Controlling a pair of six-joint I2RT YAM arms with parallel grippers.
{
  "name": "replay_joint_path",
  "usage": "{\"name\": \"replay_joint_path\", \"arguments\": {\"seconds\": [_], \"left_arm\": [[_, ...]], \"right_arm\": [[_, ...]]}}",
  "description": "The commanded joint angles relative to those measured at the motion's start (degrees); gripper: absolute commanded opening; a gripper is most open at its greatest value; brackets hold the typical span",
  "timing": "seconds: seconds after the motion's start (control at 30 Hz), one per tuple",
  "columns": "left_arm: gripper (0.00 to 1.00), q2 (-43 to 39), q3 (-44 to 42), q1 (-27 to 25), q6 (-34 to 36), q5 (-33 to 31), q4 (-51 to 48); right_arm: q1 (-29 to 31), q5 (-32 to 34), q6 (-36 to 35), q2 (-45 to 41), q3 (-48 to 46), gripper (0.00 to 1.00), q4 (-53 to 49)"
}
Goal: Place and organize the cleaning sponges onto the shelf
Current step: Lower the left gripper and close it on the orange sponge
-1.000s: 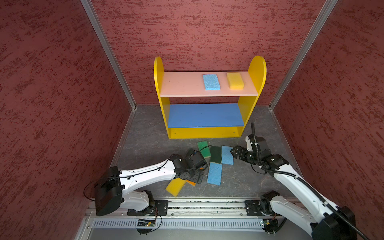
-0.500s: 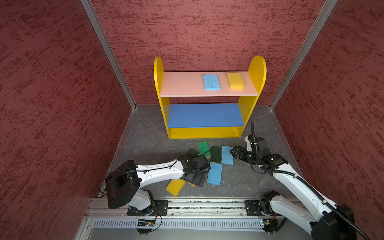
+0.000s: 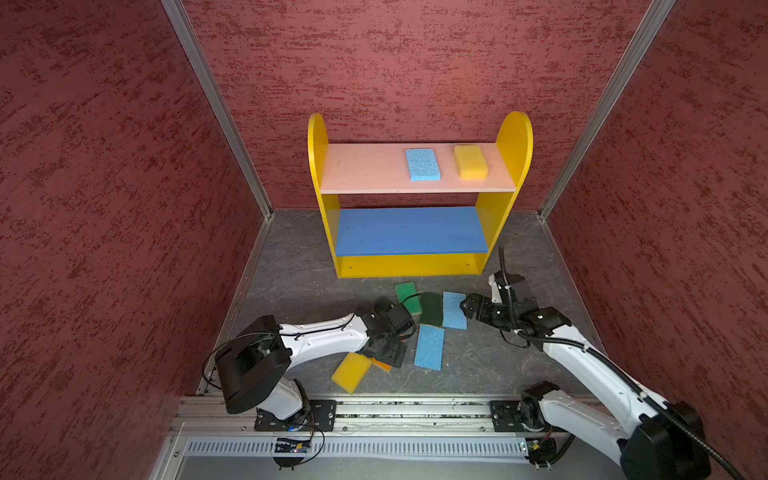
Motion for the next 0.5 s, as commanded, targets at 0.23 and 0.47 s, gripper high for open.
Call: {"name": "replay_joint_path", "arguments": {"seconds": [0.23,0.47], "left_arm": [[0.91,3.43,-0.02,-1.14,1.36,1.41,2.61],[0.86,3.54,0.59,-2.70,0.61,0.50,1.21]], "right_arm": [[-0.30,0.89,0.13,0.25,-0.45,0.99,1.79],[-0.28,0.98,0.07,-0.22,-0.95,0.99,1.93]]}}
